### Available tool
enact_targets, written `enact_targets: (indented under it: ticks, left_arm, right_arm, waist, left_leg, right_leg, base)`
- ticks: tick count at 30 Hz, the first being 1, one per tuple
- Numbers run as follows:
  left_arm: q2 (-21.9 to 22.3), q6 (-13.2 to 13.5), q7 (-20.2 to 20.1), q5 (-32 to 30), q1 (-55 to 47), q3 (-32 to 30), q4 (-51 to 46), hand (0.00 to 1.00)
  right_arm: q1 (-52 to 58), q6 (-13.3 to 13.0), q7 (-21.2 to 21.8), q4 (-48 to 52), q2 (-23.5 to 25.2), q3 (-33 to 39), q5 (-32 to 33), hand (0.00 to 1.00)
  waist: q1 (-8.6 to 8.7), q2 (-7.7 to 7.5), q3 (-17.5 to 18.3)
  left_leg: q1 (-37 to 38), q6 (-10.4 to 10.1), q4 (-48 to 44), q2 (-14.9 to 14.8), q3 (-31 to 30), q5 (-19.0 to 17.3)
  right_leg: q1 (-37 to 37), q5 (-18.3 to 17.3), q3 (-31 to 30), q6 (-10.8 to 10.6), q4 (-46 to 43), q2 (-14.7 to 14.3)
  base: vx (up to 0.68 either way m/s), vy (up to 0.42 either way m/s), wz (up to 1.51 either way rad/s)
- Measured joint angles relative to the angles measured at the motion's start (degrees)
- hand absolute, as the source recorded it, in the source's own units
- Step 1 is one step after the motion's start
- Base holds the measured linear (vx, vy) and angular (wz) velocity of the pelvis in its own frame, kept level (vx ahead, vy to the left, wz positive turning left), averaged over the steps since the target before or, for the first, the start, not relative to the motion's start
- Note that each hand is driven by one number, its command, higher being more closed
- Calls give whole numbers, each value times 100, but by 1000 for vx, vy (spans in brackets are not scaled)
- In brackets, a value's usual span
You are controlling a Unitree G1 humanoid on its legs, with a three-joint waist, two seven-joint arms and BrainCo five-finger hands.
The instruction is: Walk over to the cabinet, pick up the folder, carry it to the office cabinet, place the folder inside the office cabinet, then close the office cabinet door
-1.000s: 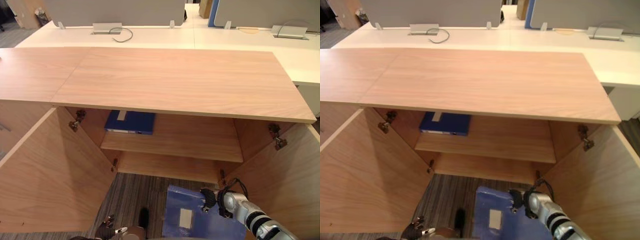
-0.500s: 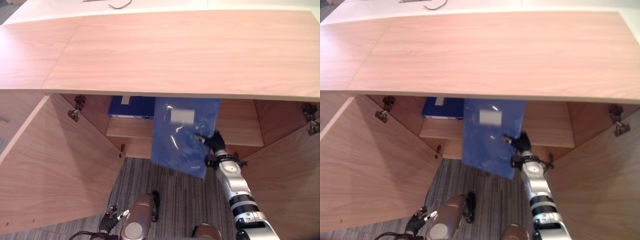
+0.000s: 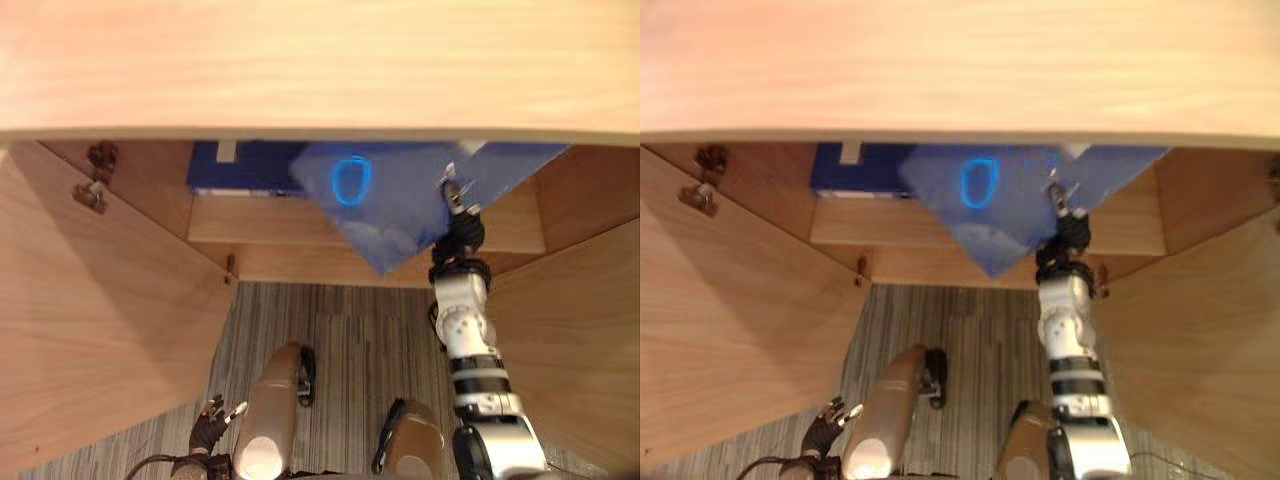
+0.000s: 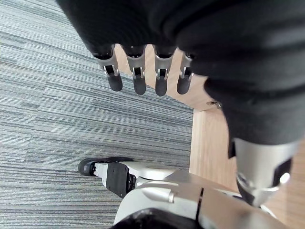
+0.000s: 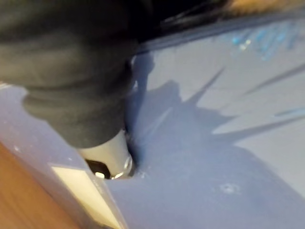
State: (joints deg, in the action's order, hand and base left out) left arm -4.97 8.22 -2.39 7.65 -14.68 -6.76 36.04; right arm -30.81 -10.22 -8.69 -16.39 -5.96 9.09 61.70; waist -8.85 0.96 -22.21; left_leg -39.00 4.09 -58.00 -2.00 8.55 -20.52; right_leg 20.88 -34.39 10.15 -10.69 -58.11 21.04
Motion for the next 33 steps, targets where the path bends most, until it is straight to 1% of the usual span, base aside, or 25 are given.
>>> enact_targets:
  ticks: [1, 2, 3, 4, 5, 6, 7, 8, 9, 12, 14, 15, 17, 18, 20, 21, 23, 25, 27, 30, 33]
  left_arm:
    - [-28, -7, 36, 70, -8, 80, -102, 0]
    - [-54, -24, 61, 117, -21, 142, -156, 0]
    - [-68, -59, 88, 191, -34, 193, -231, 0]
    - [-89, -71, 88, 215, -35, 233, -254, 0]
    - [-107, -108, 90, 243, -45, 279, -319, 0]
    - [-119, -127, 94, 293, -47, 324, -367, 0]
    - [-140, -167, 104, 371, -49, 413, -441, 0]
    - [-155, -201, 116, 406, -81, 475, -538, 0]
    - [-185, -218, 151, 423, -172, 585, -721, 0]
    - [-261, -229, 194, 362, -255, 788, -1002, 0]
    - [-264, -290, 197, 330, -257, 842, -1103, 0]
    - [-265, -336, 200, 330, -258, 879, -1153, 0]
    - [-264, -405, 199, 329, -258, 889, -1208, 0]
    - [-264, -424, 198, 330, -259, 889, -1223, 0]
    - [-266, -484, 196, 328, -258, 889, -1243, 0]
    - [-265, -502, 196, 328, -257, 889, -1244, 0]
    - [-262, -545, 196, 323, -234, 888, -1239, 0]
    - [-262, -555, 197, 319, -213, 881, -1193, 0]
    - [-256, -566, 208, 333, -118, 859, -1053, 0]
    - [-161, -571, 310, 329, 54, 668, -682, 0]
    - [-48, -593, 404, 328, 165, 476, -442, 0]
  right_arm:
    - [-475, -211, -7, -297, 1, 232, 536, 100]
    - [-865, -356, -34, -555, -9, 470, 818, 100]
    - [-1335, -549, -61, -838, -67, 742, 1289, 100]
    - [-1533, -646, -71, -934, -85, 891, 1494, 100]
    - [-1886, -830, -136, -1141, -154, 1137, 1760, 100]
    - [-2064, -912, -191, -1289, -274, 1266, 1889, 100]
    - [-2262, -937, -273, -1402, -416, 1475, 2159, 100]
    - [-2413, -980, -335, -1534, -506, 1621, 2319, 100]
    - [-2616, -1033, -449, -1699, -619, 1731, 2512, 100]
    - [-2809, -1108, -600, -2000, -951, 1855, 2643, 100]
    - [-2985, -1102, -767, -2315, -1128, 1854, 2719, 100]
    - [-3105, -1053, -890, -2485, -1212, 1849, 2718, 100]
    - [-3279, -850, -1045, -2765, -1362, 1793, 2712, 100]
    - [-3318, -789, -1081, -2870, -1435, 1729, 2712, 100]
    - [-3483, -457, -1220, -3311, -1735, 1389, 2669, 100]
    - [-3527, -350, -1246, -3416, -1808, 1308, 2635, 100]
    - [-3715, 3, -1338, -3793, -2044, 854, 2439, 100]
    - [-3825, 171, -1365, -3992, -2109, 564, 2382, 100]
    - [-3878, 187, -1426, -4193, -2118, 417, 2379, 100]
    - [-4022, 131, -1482, -4241, -2142, 326, 2400, 100]
    - [-4138, 3, -1536, -4269, -2147, 331, 2468, 100]
  waist:
    - [-47, -2, -61]
    - [-70, 1, -67]
    - [-123, 6, -69]
    - [-158, 8, -70]
    - [-209, 19, -78]
    - [-263, 37, -94]
    - [-340, 75, -119]
    - [-366, 101, -132]
    - [-412, 164, -167]
    - [-467, 268, -228]
    - [-510, 322, -270]
    - [-541, 365, -294]
    - [-584, 381, -302]
    - [-595, 381, -302]
    - [-610, 387, -306]
    - [-607, 399, -312]
    - [-595, 419, -400]
    - [-587, 418, -414]
    - [-590, 426, -457]
    - [-579, 422, -460]
    - [-551, 420, -461]
  left_leg:
    - [-136, 1, -96, 46, -35, 0]
    - [-265, 1, -185, 75, -66, 1]
    - [-441, -9, -318, 80, -110, -5]
    - [-530, -16, -374, 86, -142, -9]
    - [-724, -31, -483, 90, -211, -9]
    - [-867, -48, -558, 99, -263, 2]
    - [-1053, -68, -640, 133, -317, 27]
    - [-1178, -82, -687, 174, -355, 48]
    - [-1330, -87, -744, 194, -407, 86]
    - [-1615, -117, -762, 343, -550, 216]
    - [-1727, -129, -754, 402, -585, 281]
    - [-1773, -140, -751, 440, -602, 308]
    - [-1883, -169, -719, 469, -627, 369]
    - [-1914, -172, -717, 473, -638, 383]
    - [-2046, -193, -721, 492, -692, 433]
    - [-2074, -197, -723, 497, -710, 444]
    - [-2127, -239, -723, 505, -754, 482]
    - [-2213, -269, -723, 505, -785, 510]
    - [-2223, -280, -721, 505, -798, 528]
    - [-2305, -310, -699, 505, -837, 572]
    - [-2375, -306, -653, 526, -837, 634]
  right_leg:
    - [132, -77, 0, 6, -178, 56]
    - [254, -132, 0, 15, -326, 90]
    - [422, -210, -1, 25, -493, 100]
    - [486, -255, 11, 27, -555, 99]
    - [621, -329, 45, 28, -681, 96]
    - [711, -373, 67, 31, -772, 95]
    - [849, -410, 74, 28, -902, 106]
    - [954, -430, 79, 33, -992, 127]
    - [1066, -445, 113, 37, -1078, 136]
    - [1240, -486, 256, 61, -1218, 235]
    - [1331, -516, 288, 76, -1294, 294]
    - [1369, -539, 311, 85, -1341, 311]
    - [1478, -562, 321, 105, -1382, 321]
    - [1504, -568, 331, 117, -1396, 321]
    - [1626, -573, 344, 127, -1469, 320]
    - [1646, -573, 351, 129, -1484, 320]
    - [1711, -575, 350, 132, -1546, 316]
    - [1808, -580, 351, 142, -1596, 306]
    - [1828, -583, 350, 148, -1646, 306]
    - [1912, -586, 373, 153, -1648, 285]
    - [1988, -586, 373, 154, -1648, 298]
  base:
    - [-62, -13, 22]
    - [-91, -18, 25]
    - [-79, -14, 19]
    - [-91, -15, 19]
    - [-50, -8, 19]
    - [-56, -5, 23]
    - [-43, 3, 21]
    - [-46, 9, 23]
    - [-37, 15, 21]
    - [-17, 2, 35]
    - [2, -20, 25]
    - [7, -29, 14]
    - [13, -37, 12]
    - [24, -41, 10]
    - [26, -38, 11]
    - [24, -30, 10]
    - [13, -32, 6]
    - [-3, -17, 1]
    - [-10, -37, 5]
    - [-2, -12, 1]
    - [-5, -9, 3]
